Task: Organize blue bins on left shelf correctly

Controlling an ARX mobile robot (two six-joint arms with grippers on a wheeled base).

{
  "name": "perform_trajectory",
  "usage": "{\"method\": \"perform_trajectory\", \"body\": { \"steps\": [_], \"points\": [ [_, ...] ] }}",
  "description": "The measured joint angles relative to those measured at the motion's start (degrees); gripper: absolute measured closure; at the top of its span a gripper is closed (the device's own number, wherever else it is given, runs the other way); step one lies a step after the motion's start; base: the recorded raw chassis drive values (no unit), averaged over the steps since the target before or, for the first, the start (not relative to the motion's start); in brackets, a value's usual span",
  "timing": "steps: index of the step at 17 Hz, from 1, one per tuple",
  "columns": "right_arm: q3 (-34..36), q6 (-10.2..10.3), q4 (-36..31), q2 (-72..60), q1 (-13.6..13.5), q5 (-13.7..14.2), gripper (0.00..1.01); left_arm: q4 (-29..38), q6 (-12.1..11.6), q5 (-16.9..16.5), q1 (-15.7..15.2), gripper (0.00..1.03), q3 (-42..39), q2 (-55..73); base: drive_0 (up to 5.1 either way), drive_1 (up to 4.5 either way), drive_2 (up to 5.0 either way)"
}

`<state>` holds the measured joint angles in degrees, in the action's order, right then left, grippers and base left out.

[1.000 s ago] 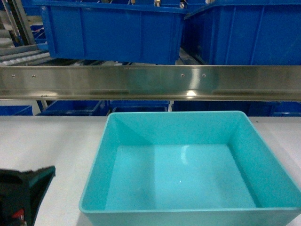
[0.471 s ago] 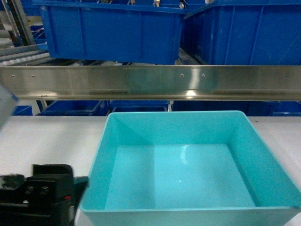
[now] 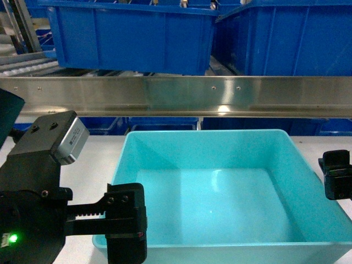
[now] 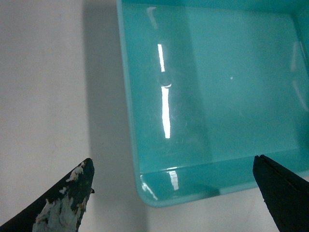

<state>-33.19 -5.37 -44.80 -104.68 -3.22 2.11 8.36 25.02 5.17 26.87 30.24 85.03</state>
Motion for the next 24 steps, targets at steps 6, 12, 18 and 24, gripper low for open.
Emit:
{"method": "perform_trajectory", "body": {
  "steps": [6,12,18,24],
  "points": [
    [-6.1,2.0,13.1,-2.1,0.5,-10.8,0.03,0.2,-2.3,1.7,0.4,0.05,5.1,7.4,0.0,0.00,0.0],
    [-5.6,1.9,16.6,-1.7,-1.4,-11.1,0.03,0.6,-2.5,1.9,1.2,0.05,6.6,10.2,0.0,0.00,0.0],
    [-3.8,1.5,16.4,-3.0,-1.2,-9.7,0.03,1.6,-2.2,2.3,0.7,0.05,6.6,13.3,0.0,0.00,0.0],
    [-2.4,1.7,16.5,-3.0,-1.2,-9.4,0.03,1.9,-1.4,3.4,0.8,0.05,6.0,13.6,0.0,0.00,0.0]
  ]
}}
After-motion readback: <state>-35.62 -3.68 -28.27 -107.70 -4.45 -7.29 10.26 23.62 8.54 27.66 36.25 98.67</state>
